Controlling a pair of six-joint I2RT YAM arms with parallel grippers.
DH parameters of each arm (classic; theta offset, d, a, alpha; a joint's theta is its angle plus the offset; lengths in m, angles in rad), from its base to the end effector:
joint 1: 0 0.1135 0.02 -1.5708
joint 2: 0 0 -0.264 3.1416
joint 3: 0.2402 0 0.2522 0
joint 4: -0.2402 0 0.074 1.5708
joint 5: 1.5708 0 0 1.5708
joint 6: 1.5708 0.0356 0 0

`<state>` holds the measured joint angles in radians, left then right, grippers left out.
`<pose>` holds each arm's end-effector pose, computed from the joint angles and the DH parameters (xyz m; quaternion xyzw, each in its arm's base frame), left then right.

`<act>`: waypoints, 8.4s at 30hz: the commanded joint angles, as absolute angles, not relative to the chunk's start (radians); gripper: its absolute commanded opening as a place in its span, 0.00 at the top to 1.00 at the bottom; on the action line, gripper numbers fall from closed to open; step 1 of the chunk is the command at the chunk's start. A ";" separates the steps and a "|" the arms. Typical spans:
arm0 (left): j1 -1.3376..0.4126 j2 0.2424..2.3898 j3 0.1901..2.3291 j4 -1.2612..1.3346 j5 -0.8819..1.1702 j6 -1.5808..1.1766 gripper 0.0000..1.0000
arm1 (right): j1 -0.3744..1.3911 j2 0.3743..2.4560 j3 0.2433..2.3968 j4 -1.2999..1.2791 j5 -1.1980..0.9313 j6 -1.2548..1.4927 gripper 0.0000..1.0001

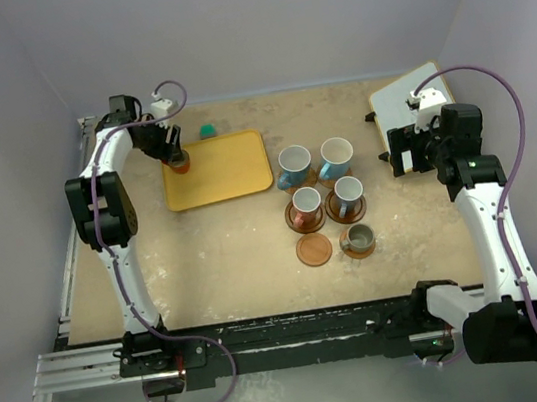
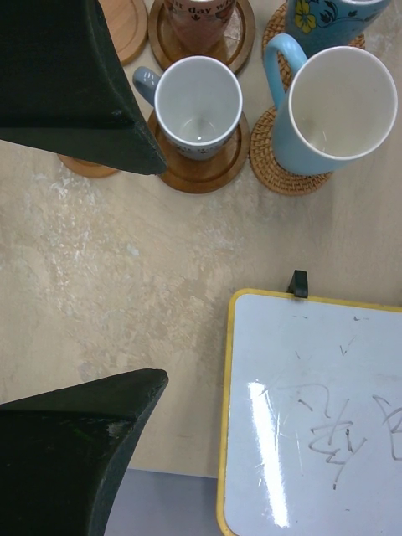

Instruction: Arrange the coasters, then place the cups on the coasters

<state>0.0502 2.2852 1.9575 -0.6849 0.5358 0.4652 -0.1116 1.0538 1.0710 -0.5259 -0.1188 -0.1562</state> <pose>0.4999 0.0069 0.2022 0.2623 0.8921 -0.1784 0.3217 0.2280 -0.0213 0.3539 -0.0492 0.8599 -0.0168 0.5079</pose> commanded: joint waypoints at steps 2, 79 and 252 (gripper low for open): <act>0.054 2.279 2.003 -0.744 0.551 0.512 0.39 | -0.115 1.055 1.080 -0.517 -0.133 -0.150 0.00; -0.026 2.345 2.200 -0.956 0.445 0.692 0.84 | -0.116 1.081 1.078 -0.520 -0.111 -0.160 0.00; -0.985 1.627 1.403 -0.483 -0.006 -0.137 0.58 | -0.163 1.061 1.072 -0.499 -0.115 -0.187 0.00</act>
<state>-1.0100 1.7214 1.3624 -0.4877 -0.0105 -0.2153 -0.1581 1.0798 1.0710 -0.5247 -0.0971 -0.1719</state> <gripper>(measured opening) 0.412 0.998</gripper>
